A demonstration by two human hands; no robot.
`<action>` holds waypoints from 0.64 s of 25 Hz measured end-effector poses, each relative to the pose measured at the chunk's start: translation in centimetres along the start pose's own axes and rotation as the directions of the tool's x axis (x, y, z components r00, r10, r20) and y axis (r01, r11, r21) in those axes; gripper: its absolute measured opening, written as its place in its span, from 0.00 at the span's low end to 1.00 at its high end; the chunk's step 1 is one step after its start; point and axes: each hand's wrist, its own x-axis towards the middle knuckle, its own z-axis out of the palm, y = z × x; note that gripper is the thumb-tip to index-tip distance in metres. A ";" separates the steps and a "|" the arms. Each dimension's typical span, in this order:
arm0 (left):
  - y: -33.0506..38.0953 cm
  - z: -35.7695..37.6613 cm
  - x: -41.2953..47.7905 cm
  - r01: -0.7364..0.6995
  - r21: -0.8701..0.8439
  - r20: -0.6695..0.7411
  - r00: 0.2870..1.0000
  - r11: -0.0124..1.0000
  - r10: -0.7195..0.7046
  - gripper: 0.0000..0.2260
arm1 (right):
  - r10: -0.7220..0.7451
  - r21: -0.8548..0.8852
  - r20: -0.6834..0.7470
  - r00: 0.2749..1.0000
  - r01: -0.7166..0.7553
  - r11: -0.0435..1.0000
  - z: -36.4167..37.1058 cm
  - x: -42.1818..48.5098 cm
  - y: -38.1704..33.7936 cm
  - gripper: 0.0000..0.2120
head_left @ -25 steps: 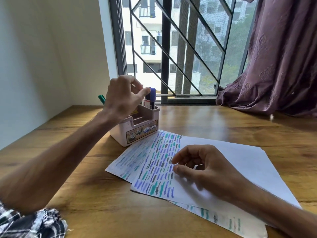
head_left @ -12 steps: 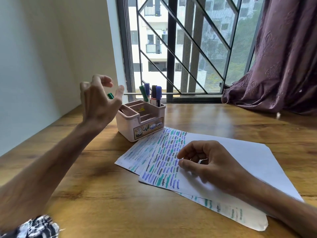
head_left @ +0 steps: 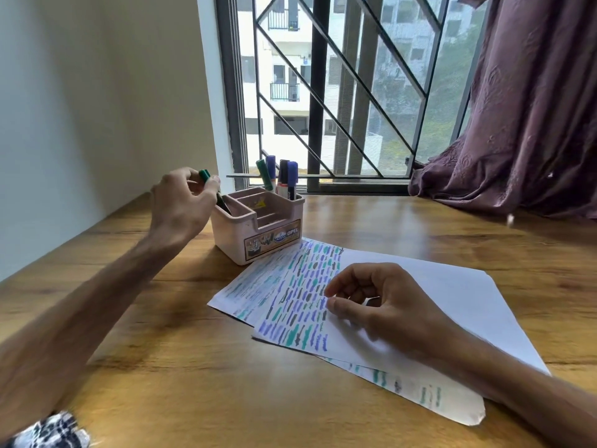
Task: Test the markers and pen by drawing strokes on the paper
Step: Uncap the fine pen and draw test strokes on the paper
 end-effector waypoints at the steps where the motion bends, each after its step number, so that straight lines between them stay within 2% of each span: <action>1: 0.2 -0.1 -0.1 -0.030 -0.024 -0.027 0.999 0.999 0.029 0.16 | -0.002 -0.001 0.000 1.000 0.002 1.000 0.0 0.0 0.0 0.02; 3: 0.9 -0.5 -0.2 -0.103 -0.085 -0.120 0.988 0.991 0.093 0.17 | -0.008 -0.011 -0.002 1.000 0.008 1.000 0.0 0.1 0.0 0.03; 6: 2.4 -1.5 -0.1 -0.238 -0.143 -0.302 0.935 0.961 0.187 0.15 | -0.015 -0.030 -0.007 1.000 0.015 0.999 0.0 0.1 0.0 0.03; 9: 3.8 -2.1 -0.3 -0.309 -0.247 -0.359 0.910 0.918 0.210 0.12 | -0.011 -0.033 -0.002 1.000 0.011 0.999 0.1 0.1 0.0 0.03; 12: 4.6 -1.4 -1.4 -0.297 -0.386 -0.246 0.946 0.873 0.213 0.14 | -0.017 -0.034 0.005 1.000 0.017 0.999 0.1 0.2 0.2 0.03; 14: 4.8 -0.6 -2.7 -0.280 -0.431 -0.088 0.959 0.858 0.268 0.13 | -0.006 -0.021 -0.004 1.000 0.006 1.000 0.1 0.2 0.1 0.02; 16: 5.2 0.1 -4.2 -0.229 -0.481 0.133 0.935 0.846 0.329 0.12 | -0.010 -0.007 -0.041 0.999 0.010 1.000 0.2 0.1 0.0 0.07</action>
